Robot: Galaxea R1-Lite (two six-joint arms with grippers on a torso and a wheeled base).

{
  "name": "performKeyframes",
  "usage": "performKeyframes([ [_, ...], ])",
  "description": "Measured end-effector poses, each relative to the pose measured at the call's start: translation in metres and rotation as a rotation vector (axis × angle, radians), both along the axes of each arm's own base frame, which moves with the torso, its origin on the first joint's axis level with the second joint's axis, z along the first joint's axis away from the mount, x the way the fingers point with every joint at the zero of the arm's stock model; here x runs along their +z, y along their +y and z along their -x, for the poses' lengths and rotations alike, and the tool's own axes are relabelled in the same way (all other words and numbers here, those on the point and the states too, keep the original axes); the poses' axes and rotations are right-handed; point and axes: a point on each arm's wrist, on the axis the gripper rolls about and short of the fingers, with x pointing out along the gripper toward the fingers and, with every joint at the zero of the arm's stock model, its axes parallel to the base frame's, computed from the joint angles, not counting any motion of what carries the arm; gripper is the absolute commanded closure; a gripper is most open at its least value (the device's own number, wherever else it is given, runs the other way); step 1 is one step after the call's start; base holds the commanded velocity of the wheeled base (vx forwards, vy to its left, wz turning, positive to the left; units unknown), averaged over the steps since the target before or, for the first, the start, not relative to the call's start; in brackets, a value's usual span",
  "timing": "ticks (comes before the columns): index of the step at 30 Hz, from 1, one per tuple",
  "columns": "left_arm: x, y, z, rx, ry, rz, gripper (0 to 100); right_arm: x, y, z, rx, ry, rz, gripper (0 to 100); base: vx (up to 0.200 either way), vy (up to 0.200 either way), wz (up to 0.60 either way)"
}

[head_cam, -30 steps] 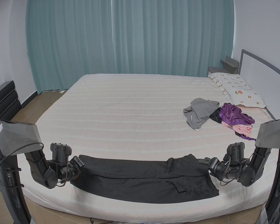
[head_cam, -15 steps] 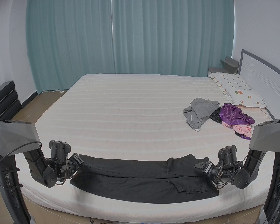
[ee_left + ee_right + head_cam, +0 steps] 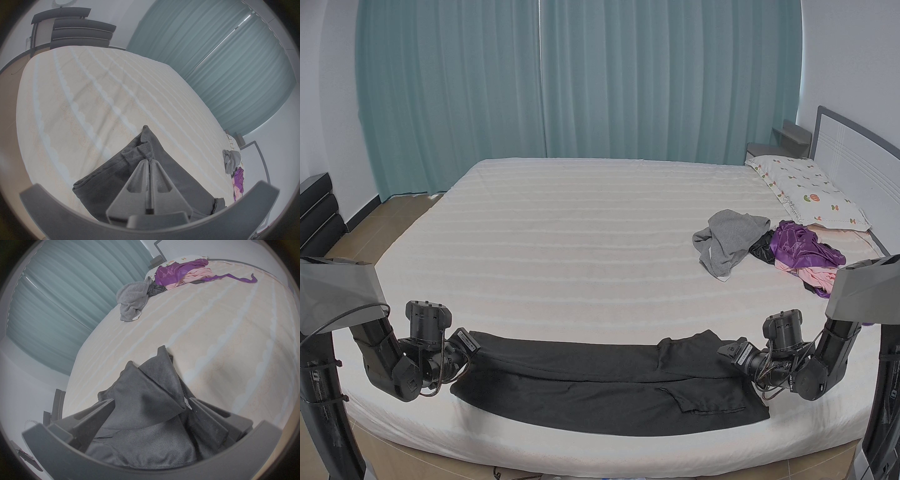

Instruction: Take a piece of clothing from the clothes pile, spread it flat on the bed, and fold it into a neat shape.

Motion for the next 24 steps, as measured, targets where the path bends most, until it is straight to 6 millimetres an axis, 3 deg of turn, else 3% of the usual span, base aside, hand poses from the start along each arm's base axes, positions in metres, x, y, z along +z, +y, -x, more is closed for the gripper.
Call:
performKeyframes([
  [1, 0.0, 0.0, 0.0, 0.0, 0.0, 0.0, 100, 0.0, 0.0, 0.0, 0.0, 0.0, 0.0, 0, 0.0, 0.0, 0.0],
  [2, 0.0, 0.0, 0.0, 0.0, 0.001, 0.0, 100, -0.001, 0.0, 0.0, 0.0, 0.001, 0.002, 100, 0.0, 0.0, 0.0],
  [14, 0.0, 0.0, 0.0, -0.003, 0.001, -0.002, 100, -0.005, 0.001, -0.002, -0.013, 0.002, 0.055, 100, 0.0, 0.0, 0.0],
  [24, 0.005, -0.002, -0.003, -0.021, -0.022, -0.014, 100, 0.009, 0.0, -0.007, -0.026, -0.051, 0.056, 100, 0.0, 0.0, 0.0],
])
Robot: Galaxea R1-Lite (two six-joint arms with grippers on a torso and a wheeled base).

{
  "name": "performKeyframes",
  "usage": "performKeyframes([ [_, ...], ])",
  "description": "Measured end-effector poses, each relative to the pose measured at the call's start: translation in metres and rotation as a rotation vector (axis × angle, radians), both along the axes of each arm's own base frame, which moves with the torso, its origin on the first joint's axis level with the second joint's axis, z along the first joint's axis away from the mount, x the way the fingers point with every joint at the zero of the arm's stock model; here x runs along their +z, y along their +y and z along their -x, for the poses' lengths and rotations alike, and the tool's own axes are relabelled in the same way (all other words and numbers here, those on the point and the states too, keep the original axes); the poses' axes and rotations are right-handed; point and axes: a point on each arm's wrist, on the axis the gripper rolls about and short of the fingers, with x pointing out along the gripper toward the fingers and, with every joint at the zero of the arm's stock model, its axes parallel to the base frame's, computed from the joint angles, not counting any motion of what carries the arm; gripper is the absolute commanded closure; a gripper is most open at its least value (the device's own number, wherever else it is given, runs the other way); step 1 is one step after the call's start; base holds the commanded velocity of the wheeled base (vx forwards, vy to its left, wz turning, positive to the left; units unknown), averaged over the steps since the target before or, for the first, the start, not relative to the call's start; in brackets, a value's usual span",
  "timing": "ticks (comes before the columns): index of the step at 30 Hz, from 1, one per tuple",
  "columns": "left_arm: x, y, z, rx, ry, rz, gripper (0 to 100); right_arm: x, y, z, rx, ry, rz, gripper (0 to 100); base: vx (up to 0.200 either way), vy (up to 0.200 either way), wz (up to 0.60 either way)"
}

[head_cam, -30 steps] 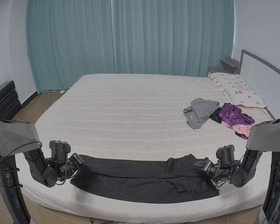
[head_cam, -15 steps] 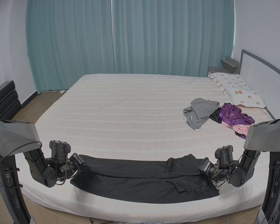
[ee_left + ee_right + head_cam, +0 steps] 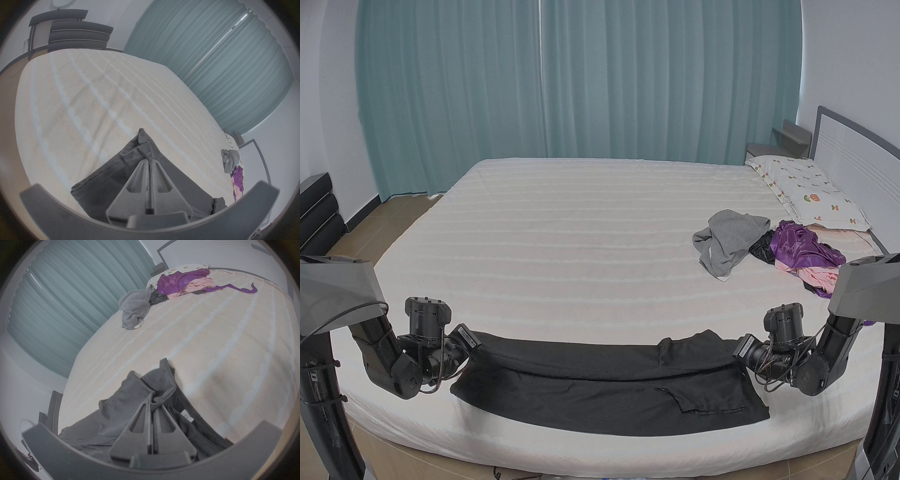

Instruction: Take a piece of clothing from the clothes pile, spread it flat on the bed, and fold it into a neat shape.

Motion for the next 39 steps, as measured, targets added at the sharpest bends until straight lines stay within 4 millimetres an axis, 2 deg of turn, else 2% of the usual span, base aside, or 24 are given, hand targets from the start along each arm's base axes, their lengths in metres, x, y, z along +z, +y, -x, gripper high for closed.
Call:
performKeyframes([
  [7, 0.012, 0.002, -0.02, -0.004, -0.067, -0.018, 100, 0.013, 0.004, -0.015, 0.009, -0.042, -0.01, 100, 0.0, 0.0, 0.0],
  [20, 0.045, 0.009, -0.084, 0.039, -0.209, -0.01, 100, 0.041, -0.001, -0.075, -0.054, -0.167, -0.039, 100, 0.0, 0.0, 0.0],
  [26, 0.042, 0.008, -0.1, 0.059, -0.248, 0.023, 100, 0.035, -0.005, -0.082, -0.069, -0.161, -0.038, 100, 0.0, 0.0, 0.0],
  [39, 0.009, 0.005, -0.106, 0.024, -0.192, -0.021, 100, 0.034, -0.007, -0.091, -0.082, -0.178, -0.042, 100, 0.0, 0.0, 0.0],
])
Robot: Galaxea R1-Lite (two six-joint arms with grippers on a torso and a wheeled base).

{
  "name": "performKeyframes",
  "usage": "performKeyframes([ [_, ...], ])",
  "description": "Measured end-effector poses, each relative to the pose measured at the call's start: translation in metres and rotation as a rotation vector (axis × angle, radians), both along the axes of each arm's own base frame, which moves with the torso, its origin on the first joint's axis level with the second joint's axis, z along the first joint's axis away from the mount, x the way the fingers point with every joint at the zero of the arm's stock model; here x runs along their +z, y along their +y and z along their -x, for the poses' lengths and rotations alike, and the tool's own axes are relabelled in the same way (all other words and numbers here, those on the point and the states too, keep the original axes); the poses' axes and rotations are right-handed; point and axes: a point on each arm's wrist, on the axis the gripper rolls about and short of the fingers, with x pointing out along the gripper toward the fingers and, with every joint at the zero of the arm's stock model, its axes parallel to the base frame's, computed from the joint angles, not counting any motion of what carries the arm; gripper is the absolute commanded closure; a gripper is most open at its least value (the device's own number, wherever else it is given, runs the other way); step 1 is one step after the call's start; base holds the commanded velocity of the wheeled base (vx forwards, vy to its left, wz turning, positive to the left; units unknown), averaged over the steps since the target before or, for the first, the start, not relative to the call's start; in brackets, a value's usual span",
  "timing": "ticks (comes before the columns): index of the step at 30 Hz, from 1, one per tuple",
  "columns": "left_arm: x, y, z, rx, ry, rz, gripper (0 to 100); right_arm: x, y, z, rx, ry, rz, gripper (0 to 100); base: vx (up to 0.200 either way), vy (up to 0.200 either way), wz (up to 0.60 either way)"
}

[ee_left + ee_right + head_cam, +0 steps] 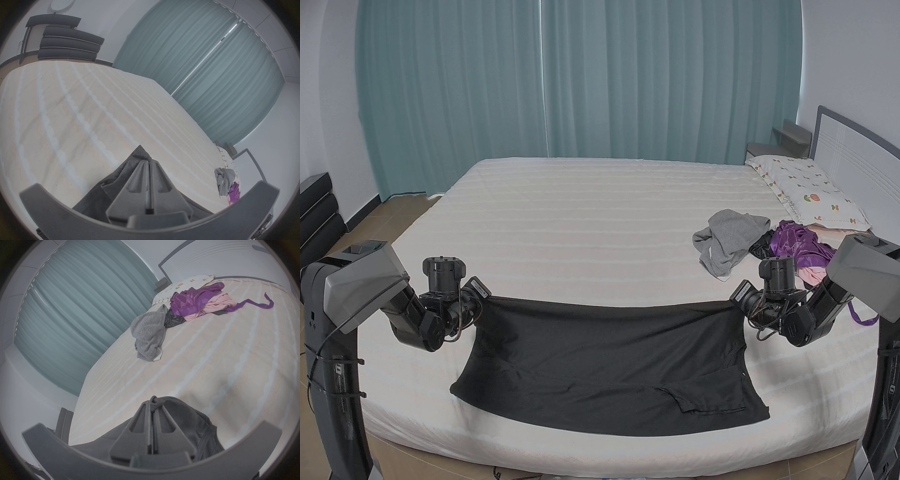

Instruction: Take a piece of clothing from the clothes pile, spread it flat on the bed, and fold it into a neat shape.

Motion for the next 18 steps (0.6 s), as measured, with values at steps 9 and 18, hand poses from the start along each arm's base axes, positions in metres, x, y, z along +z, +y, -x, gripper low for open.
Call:
performKeyframes([
  [9, 0.006, 0.011, -0.006, 0.088, -0.07, 0.048, 100, -0.005, 0.001, 0.0, 0.005, 0.011, 0.0, 100, 0.0, 0.0, 0.0],
  [18, -0.011, 0.012, 0.008, 0.078, 0.008, 0.031, 100, -0.009, -0.002, 0.001, 0.002, 0.019, -0.004, 100, 0.0, 0.0, 0.0],
])
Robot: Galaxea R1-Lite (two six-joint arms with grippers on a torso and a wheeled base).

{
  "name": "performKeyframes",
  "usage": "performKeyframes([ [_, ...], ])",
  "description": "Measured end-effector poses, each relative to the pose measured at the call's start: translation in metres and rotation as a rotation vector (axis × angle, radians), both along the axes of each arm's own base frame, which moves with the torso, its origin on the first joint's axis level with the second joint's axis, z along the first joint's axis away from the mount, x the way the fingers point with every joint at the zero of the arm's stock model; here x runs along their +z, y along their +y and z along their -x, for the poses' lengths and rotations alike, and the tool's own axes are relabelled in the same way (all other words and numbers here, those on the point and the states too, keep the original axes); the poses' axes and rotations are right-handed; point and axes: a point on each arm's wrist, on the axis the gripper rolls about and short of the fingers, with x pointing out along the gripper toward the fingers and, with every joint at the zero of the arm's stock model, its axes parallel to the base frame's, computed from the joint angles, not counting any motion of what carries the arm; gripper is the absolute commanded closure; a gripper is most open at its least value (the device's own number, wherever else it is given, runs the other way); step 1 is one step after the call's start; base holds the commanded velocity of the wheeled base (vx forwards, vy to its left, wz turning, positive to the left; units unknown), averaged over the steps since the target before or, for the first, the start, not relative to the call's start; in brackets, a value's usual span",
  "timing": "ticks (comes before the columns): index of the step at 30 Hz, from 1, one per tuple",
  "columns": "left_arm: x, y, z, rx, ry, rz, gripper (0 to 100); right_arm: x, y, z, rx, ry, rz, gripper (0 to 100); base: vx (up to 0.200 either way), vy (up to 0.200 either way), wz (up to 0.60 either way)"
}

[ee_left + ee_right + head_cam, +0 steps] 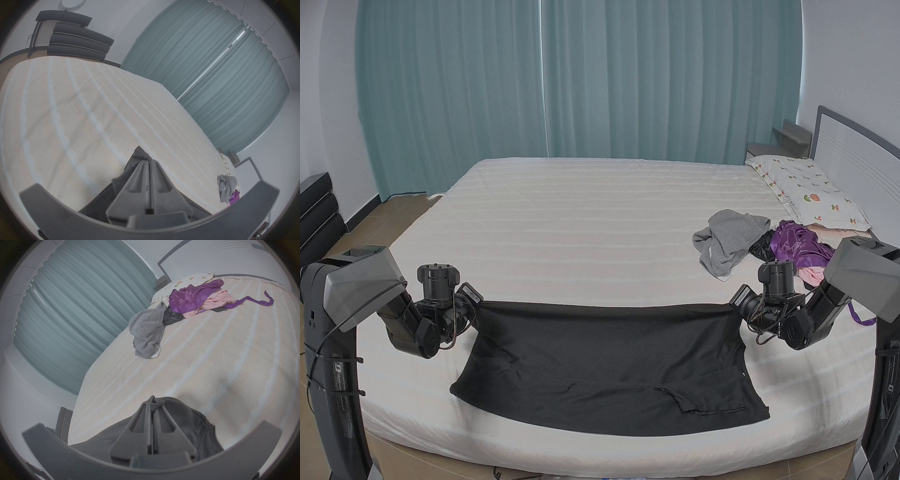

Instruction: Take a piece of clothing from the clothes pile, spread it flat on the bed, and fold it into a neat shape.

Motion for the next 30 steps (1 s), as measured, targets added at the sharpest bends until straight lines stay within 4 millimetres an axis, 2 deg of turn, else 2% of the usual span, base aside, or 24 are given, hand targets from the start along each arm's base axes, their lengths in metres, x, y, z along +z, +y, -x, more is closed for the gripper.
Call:
performKeyframes([
  [7, -0.008, -0.003, 0.016, -0.02, 0.059, -0.017, 100, -0.005, -0.001, 0.023, 0.021, 0.067, 0.006, 100, 0.0, 0.0, 0.0],
  [19, -0.009, 0.004, 0.059, -0.054, 0.12, -0.021, 100, -0.001, -0.009, 0.068, 0.111, 0.134, -0.006, 100, 0.0, 0.0, 0.0],
  [30, -0.03, 0.006, 0.08, -0.099, 0.204, -0.029, 100, -0.025, -0.011, 0.089, 0.185, 0.202, 0.065, 100, 0.0, 0.0, 0.0],
])
